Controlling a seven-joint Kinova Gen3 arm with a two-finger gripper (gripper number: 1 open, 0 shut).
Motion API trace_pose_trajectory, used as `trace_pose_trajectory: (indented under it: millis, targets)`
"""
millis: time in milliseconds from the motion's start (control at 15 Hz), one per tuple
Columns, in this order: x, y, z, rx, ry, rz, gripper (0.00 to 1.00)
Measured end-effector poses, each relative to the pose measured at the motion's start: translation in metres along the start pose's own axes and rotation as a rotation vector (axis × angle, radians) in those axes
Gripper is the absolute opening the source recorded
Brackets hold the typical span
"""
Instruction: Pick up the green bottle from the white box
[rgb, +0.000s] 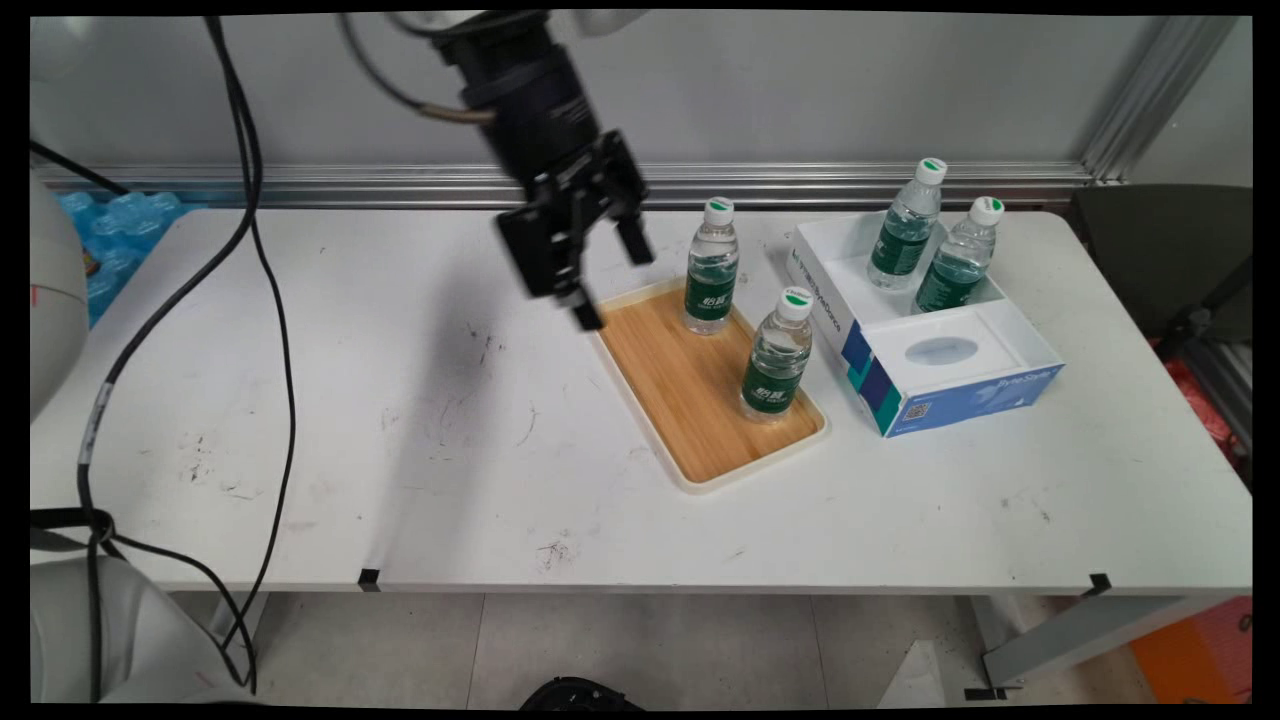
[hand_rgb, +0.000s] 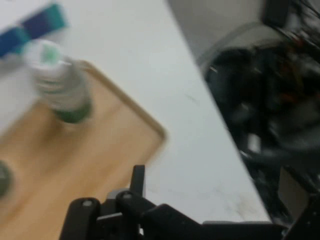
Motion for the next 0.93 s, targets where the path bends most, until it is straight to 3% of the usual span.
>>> trace_pose_trajectory:
  millis: [467,667,933]
  targets:
    - [0.022,-0.058,0.006,0.224,0.092,-0.191,1.00]
    - [0.030,-0.081,0.010,0.302,0.124,-0.257,1.00]
    - [0.046,-0.132,0.029,0.428,0.178,-0.365,1.00]
